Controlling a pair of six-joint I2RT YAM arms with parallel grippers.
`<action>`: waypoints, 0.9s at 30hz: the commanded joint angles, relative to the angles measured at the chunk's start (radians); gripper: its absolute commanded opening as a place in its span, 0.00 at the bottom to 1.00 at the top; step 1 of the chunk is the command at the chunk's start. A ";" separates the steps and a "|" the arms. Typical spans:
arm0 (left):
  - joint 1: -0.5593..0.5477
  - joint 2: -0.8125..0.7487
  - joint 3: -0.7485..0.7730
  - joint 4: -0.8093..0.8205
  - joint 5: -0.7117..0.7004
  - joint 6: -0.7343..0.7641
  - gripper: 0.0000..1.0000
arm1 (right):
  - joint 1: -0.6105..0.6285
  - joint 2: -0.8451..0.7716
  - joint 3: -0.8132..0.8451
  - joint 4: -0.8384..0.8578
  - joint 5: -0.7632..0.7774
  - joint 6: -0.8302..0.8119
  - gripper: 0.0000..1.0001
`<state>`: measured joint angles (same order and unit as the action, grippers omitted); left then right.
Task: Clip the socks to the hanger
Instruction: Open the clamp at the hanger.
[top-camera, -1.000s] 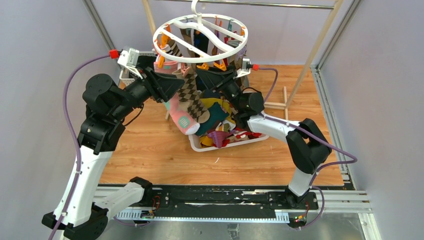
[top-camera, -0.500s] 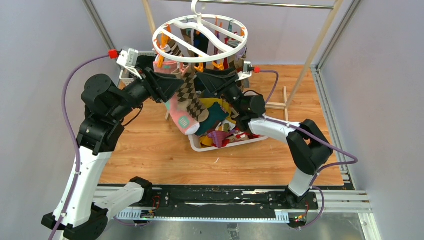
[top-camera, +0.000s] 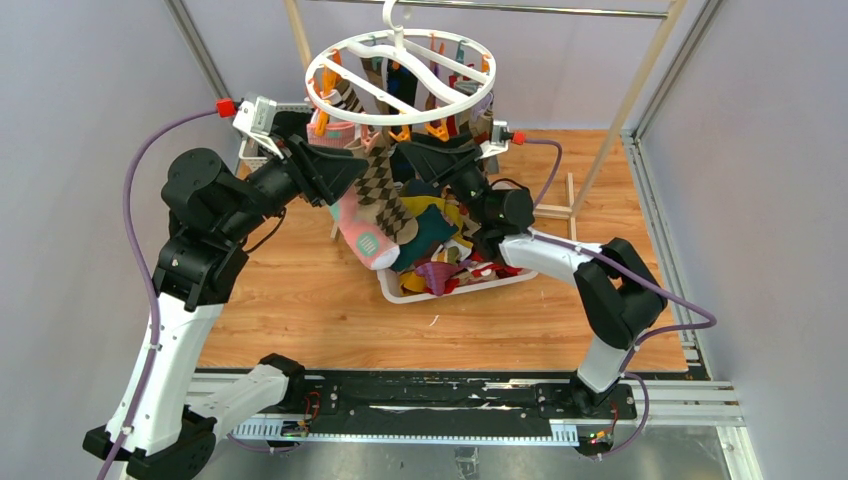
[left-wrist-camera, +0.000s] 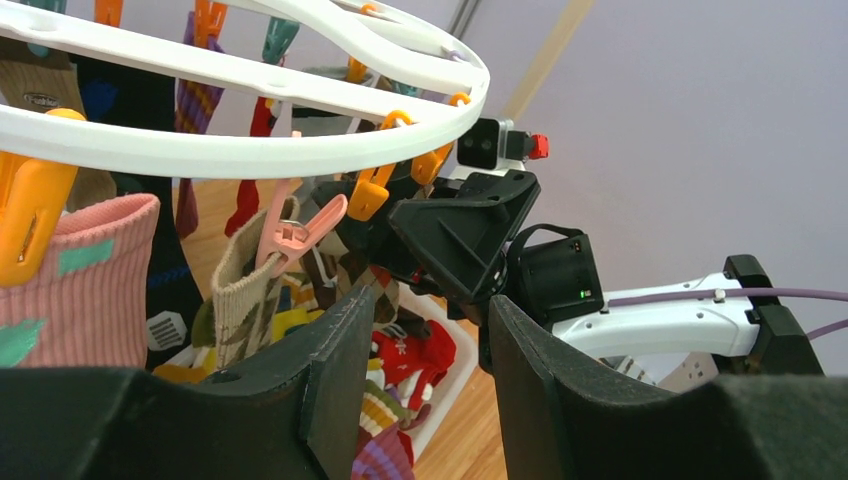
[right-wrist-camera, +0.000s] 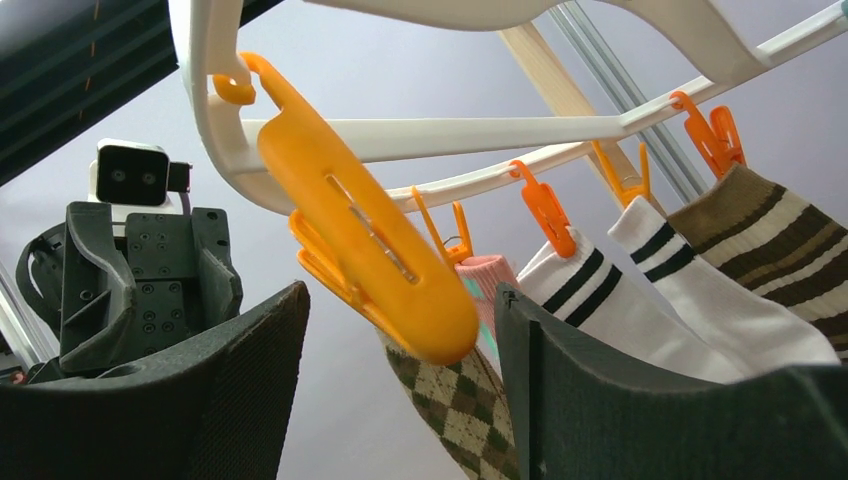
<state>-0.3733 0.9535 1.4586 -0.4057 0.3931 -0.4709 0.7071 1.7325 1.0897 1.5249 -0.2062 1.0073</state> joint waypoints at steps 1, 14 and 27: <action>0.008 -0.015 0.018 0.004 0.017 0.002 0.50 | -0.017 0.017 0.036 0.070 0.016 0.004 0.68; 0.008 -0.021 0.017 -0.004 0.013 0.007 0.50 | -0.018 0.026 0.080 0.072 -0.007 0.026 0.29; 0.008 -0.021 0.017 -0.011 0.010 0.000 0.50 | 0.021 -0.023 0.023 0.072 -0.050 -0.015 0.32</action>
<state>-0.3733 0.9432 1.4586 -0.4061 0.3973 -0.4713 0.7120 1.7447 1.1259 1.5322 -0.2291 1.0191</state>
